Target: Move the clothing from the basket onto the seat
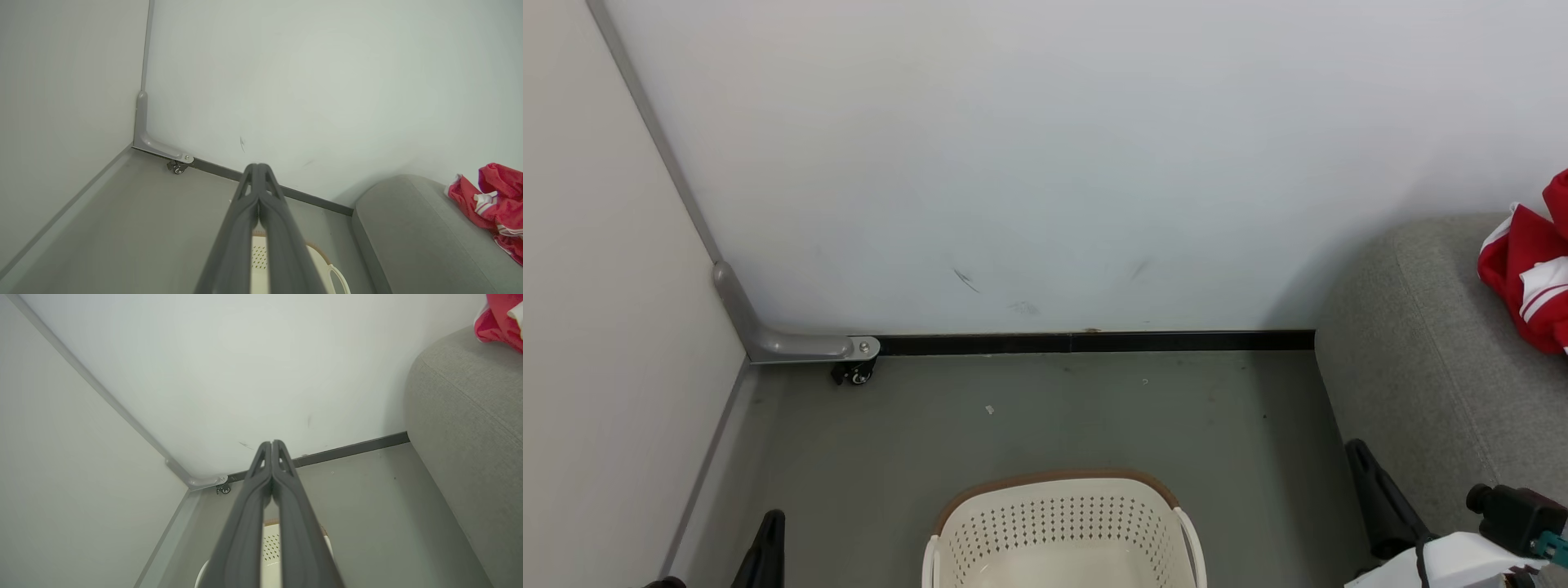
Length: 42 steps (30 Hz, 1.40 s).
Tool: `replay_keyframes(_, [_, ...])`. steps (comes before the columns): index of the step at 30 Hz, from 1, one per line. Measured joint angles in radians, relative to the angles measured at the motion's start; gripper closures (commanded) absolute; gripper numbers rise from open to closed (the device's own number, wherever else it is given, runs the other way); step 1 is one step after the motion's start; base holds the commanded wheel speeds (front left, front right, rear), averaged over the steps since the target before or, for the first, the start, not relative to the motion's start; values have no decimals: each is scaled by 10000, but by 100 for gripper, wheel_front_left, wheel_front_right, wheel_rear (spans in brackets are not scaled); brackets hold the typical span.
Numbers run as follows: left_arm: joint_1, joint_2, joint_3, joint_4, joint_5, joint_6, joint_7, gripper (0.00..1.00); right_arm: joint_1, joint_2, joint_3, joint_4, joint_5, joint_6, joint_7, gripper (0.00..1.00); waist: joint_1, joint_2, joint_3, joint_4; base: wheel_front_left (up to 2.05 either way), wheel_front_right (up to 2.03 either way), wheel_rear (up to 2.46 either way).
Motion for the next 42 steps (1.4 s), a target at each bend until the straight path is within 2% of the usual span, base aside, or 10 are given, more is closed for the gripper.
replay_keyframes(16, [-251,-163,355,276,-1912,-192,585,100,-92,67,-270,136,2238,2,616,100,136,0,53,-220,0,0,0])
replay_keyframes(23, [-452,-215,476,420,-2777,-267,834,100,-102,88,-437,261,3244,0,890,100,160,0,53,-285,0,0,0])
replay_keyframes(28, [-484,-261,571,541,-3373,-353,965,100,-161,105,-504,349,3958,2,1057,100,153,0,76,-329,0,0,0])
replay_keyframes(42, [-920,-435,848,941,-4999,-556,1467,100,-499,142,-773,619,5977,2,1549,100,35,0,255,-451,0,0,0])
